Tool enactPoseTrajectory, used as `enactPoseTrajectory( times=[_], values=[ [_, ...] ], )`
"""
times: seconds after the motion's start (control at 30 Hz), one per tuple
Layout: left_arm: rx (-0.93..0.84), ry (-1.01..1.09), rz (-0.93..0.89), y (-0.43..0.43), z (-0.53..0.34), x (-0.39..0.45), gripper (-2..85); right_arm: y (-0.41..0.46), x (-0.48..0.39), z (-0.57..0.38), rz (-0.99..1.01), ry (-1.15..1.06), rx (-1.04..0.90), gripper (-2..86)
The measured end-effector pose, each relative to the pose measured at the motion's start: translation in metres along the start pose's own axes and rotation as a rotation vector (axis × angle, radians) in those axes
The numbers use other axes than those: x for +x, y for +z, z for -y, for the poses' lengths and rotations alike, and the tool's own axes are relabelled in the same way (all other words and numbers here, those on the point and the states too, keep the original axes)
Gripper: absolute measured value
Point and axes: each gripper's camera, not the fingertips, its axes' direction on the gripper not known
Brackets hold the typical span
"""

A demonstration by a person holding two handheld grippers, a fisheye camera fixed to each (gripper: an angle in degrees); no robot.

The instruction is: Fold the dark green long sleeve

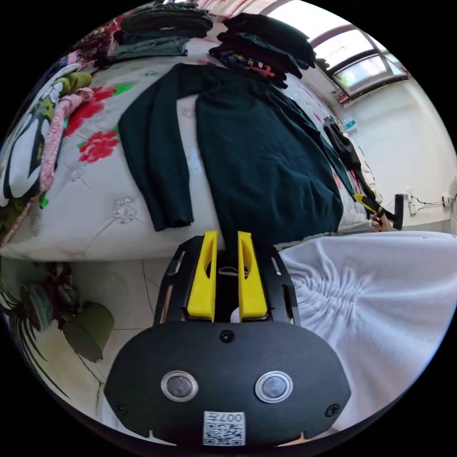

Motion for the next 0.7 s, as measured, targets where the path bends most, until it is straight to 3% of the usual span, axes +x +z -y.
enactPoseTrajectory(
  times=[0.1, 0.13, 0.3, 0.37, 0.43, 0.6, 0.7],
  values=[
    [-0.086, 0.043, 0.007, 0.024, 0.005, 0.013, 7.1, 0.043, -0.025, -0.014, -0.018, -0.056, -0.137, 7.9],
    [-0.089, 0.037, 0.082, 0.026, 0.008, 0.018, 5.3, 0.049, -0.030, -0.015, -0.032, -0.062, -0.157, 7.7],
    [-0.145, 0.058, 0.122, 0.029, 0.023, 0.029, 0.2, 0.067, -0.075, -0.016, -0.124, -0.343, -0.308, 1.8],
    [-0.151, 0.028, 0.088, 0.020, 0.027, 0.032, -0.4, 0.045, -0.075, -0.019, -0.116, -0.373, -0.291, 1.2],
    [-0.143, 0.045, 0.168, 0.000, 0.018, 0.039, -0.7, 0.021, -0.068, -0.032, -0.117, -0.390, -0.255, 0.9],
    [-0.198, -0.106, 0.065, 0.026, -0.025, 0.025, -0.2, 0.054, -0.048, -0.068, -0.023, -0.394, -0.427, 2.3],
    [-0.116, -0.212, 0.126, 0.019, -0.029, 0.028, 1.3, 0.041, -0.045, -0.044, -0.034, -0.395, -0.298, 3.4]
  ],
)
